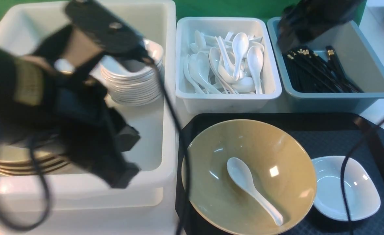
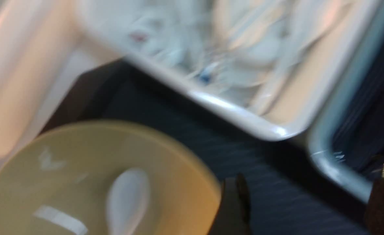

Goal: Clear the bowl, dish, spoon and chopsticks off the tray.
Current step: Use the right arm to grab the soup spoon in the middle

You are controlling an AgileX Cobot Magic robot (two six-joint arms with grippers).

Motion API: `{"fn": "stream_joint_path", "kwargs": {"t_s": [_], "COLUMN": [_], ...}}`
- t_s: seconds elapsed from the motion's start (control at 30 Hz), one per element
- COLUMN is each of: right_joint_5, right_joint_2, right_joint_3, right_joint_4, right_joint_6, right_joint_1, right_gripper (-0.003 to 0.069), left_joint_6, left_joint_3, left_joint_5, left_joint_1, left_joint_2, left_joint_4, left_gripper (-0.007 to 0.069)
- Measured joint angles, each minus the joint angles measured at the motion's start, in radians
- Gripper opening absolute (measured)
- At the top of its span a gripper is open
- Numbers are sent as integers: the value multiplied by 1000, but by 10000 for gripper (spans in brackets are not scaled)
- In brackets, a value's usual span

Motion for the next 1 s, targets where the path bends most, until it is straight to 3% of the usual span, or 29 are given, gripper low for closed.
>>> {"fn": "stream_joint_path", "kwargs": {"t_s": [0.23,0.33,0.57,0.73,0.9,1.0], "right_joint_5": [-1,-36,-110,-123,-121,-115], "right_joint_2": [-62,-39,101,186,237,231], "right_joint_3": [288,374,431,431,431,422], "right_joint_4": [6,5,-7,-10,-17,-17], "right_joint_6": [15,44,103,105,87,63], "right_joint_1": [213,258,276,276,276,276], "right_gripper": [534,534,534,528,420,255], "left_joint_6": [0,0,-4,-4,-4,4], "left_joint_3": [186,269,407,437,424,369], "left_joint_5": [-73,-133,-316,-387,-393,-347], "left_joint_1": [0,0,0,0,0,0], "left_joint_2": [-135,-148,-150,-150,-150,-150], "left_joint_4": [-22,-59,-169,-174,-141,-110], "left_gripper": [-11,-11,-11,-11,-11,-11]}}
